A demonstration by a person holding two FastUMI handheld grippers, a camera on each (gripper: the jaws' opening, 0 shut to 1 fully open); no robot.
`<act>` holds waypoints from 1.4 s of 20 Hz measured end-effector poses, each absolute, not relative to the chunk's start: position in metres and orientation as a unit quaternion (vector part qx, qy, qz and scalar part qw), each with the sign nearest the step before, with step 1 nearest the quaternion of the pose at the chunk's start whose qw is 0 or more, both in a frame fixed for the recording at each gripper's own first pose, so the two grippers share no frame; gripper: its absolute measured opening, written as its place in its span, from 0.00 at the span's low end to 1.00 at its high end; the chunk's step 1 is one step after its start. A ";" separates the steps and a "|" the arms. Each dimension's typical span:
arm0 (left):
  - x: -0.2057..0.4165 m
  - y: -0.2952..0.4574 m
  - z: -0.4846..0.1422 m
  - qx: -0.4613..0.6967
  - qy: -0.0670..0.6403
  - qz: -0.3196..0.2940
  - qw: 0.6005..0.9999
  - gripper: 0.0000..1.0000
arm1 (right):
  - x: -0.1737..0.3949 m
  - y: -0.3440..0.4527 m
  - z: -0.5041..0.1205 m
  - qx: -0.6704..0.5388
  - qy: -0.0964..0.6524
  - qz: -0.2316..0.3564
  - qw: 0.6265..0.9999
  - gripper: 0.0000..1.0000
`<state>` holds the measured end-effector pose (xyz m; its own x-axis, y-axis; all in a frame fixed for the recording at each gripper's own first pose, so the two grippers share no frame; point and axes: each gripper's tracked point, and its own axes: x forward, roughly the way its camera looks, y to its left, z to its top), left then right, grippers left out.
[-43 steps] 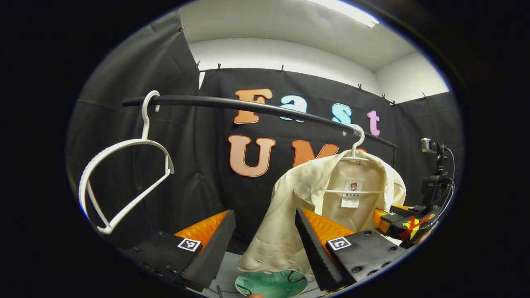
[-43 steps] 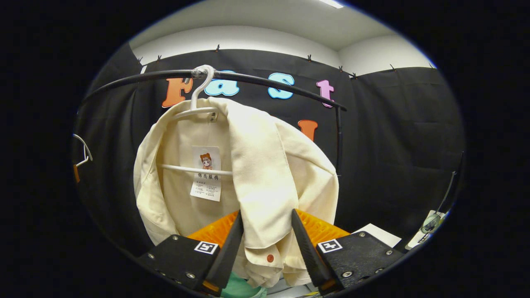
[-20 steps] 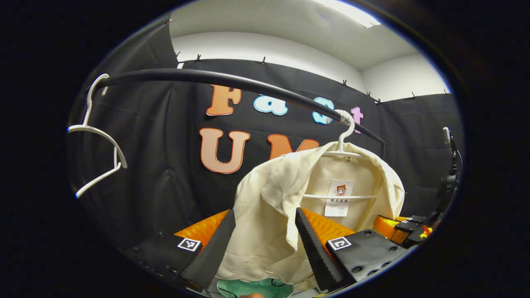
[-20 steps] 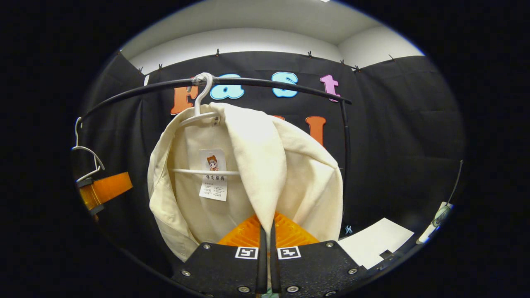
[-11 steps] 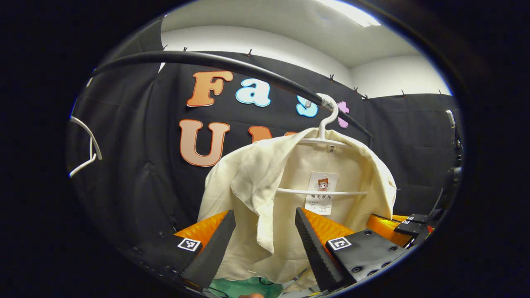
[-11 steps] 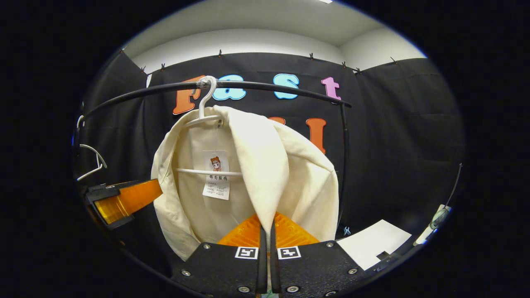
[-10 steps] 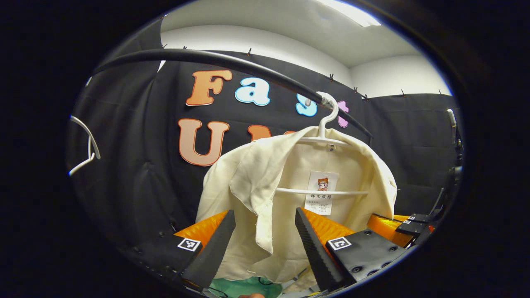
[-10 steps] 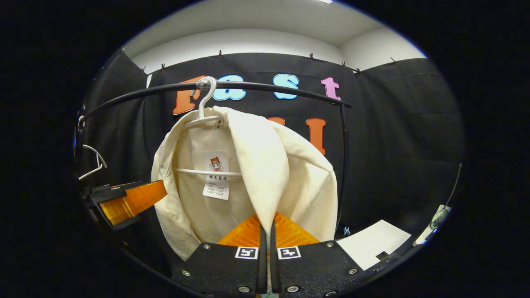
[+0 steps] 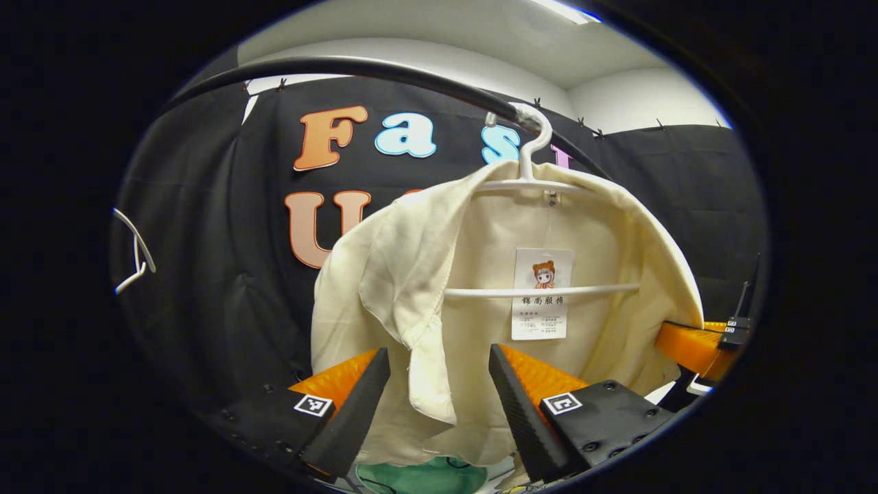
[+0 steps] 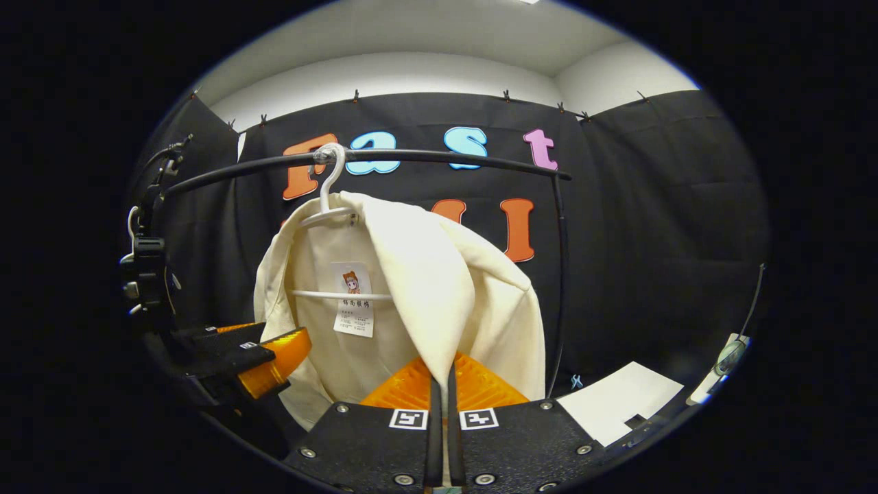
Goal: Grasp the clothes on the hanger with both hands and then place them into the laundry hamper below.
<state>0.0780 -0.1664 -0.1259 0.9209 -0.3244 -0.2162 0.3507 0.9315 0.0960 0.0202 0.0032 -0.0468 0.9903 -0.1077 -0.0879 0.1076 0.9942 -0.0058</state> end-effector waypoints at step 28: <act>0.093 -0.069 -0.069 0.061 0.037 -0.084 0.994 0.07 | -0.018 -0.026 0.015 0.005 -0.005 -0.064 0.998 0.02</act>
